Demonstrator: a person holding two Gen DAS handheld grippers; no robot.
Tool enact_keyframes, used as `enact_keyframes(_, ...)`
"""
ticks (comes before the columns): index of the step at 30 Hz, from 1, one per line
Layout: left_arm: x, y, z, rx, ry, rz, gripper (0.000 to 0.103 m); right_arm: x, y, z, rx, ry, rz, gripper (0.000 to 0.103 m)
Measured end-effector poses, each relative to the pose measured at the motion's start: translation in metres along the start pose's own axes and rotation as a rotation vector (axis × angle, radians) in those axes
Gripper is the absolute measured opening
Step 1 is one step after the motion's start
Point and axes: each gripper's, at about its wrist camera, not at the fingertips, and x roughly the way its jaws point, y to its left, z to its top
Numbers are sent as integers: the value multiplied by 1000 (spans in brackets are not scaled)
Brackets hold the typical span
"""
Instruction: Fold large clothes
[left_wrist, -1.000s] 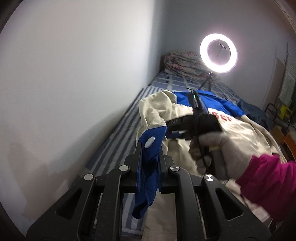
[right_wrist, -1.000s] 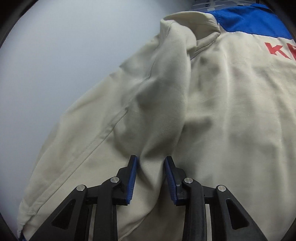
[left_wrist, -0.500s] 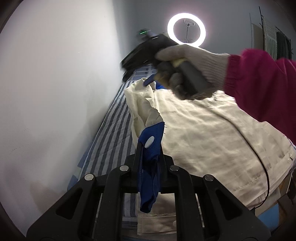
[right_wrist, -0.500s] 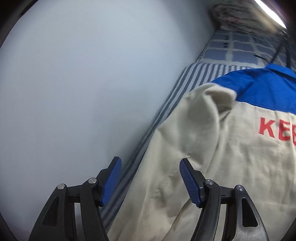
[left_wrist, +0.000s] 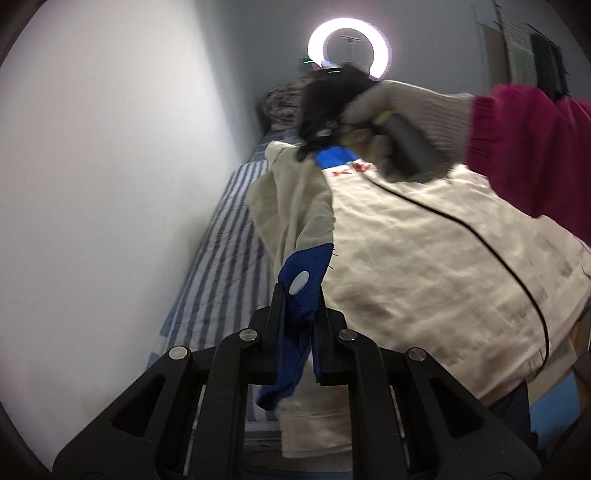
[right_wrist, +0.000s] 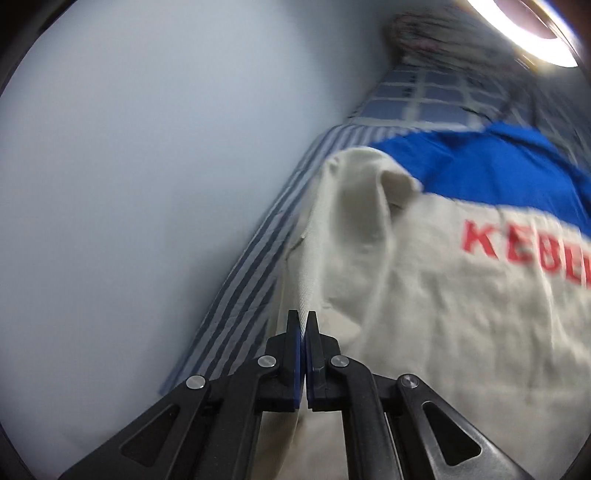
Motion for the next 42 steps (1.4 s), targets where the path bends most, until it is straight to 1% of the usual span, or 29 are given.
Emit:
enact_keyframes(2,0,-10,-5,30,19,-28,10,-17,-38,-24,114,-39,39,0)
enact_keyframes(3,1,-13,-8,41,37,-45,10,-19,-58,-41,167,-34,32,0)
enact_keyframes(4,1,-16,-9,50,51,-57,12,-16,-71,-53,194,-14,21,0)
enact_keyframes(6,-1,-23,-14,64,71,-91,15,0,-97,-82,245,72,7,2)
enact_keyframes(8,-6,-25,-17,61,80,-126,24,9,-110,-98,267,115,-22,11)
enact_keyframes(9,-10,-24,-18,53,82,-147,35,9,-113,-104,266,123,-32,12)
enact_keyframes(10,-14,-23,-18,39,80,-168,46,5,-114,-109,263,114,-13,18)
enact_keyframes(11,-16,-23,-18,24,77,-188,49,1,-113,-110,261,111,2,23)
enact_keyframes(12,-22,-17,-18,-11,73,-219,50,-6,-111,-114,252,110,18,35)
enact_keyframes(13,-25,-11,-18,-42,73,-248,50,-14,-107,-118,237,107,23,38)
enact_keyframes(15,-33,8,-18,-130,69,-294,51,-27,-98,-126,209,114,39,39)
enact_keyframes(18,-34,45,-18,-284,70,-298,51,-39,-91,-142,195,142,89,41)
enact_keyframes(20,-30,63,-17,-354,87,-252,51,-43,-88,-153,190,164,124,43)
enact_keyframes(21,-25,71,-18,-387,99,-241,51,-45,-82,-162,181,182,134,47)
enact_keyframes(22,-16,79,-18,-423,128,-235,51,-46,-77,-171,169,199,126,48)
enact_keyframes(24,-2,85,-22,-461,170,-232,48,-41,-76,-178,151,230,107,48)
enact_keyframes(26,11,85,-27,-470,209,-223,42,-38,-71,-193,154,261,119,48)
enact_keyframes(28,26,83,-32,-477,257,-220,34,-36,-65,-211,168,295,166,48)
enact_keyframes(30,31,80,-38,-492,282,-220,33,-35,-55,-224,154,321,208,46)
enact_keyframes(31,33,80,-40,-495,287,-211,33,-34,-48,-229,133,336,222,24)
enact_keyframes(32,33,79,-40,-495,287,-207,33,-34,-40,-234,104,352,233,13)
enact_keyframes(33,32,79,-41,-497,285,-204,33,-38,-34,-236,84,354,211,7)
enact_keyframes(34,29,80,-40,-504,280,-202,33,-47,-33,-237,77,331,200,2)
enact_keyframes(36,27,79,-40,-508,277,-208,33,-70,-38,-237,67,283,185,2)
enact_keyframes(37,30,78,-40,-507,281,-215,33,-82,-44,-240,54,261,140,3)
enact_keyframes(39,37,74,-44,-517,308,-235,33,-83,-53,-242,39,266,86,11)
enact_keyframes(40,42,72,-46,-528,323,-252,33,-83,-57,-244,54,280,101,23)
enact_keyframes(41,47,69,-48,-544,342,-277,33,-87,-64,-248,90,291,150,33)
enact_keyframes(42,52,66,-50,-562,360,-303,33,-89,-66,-250,113,285,177,47)
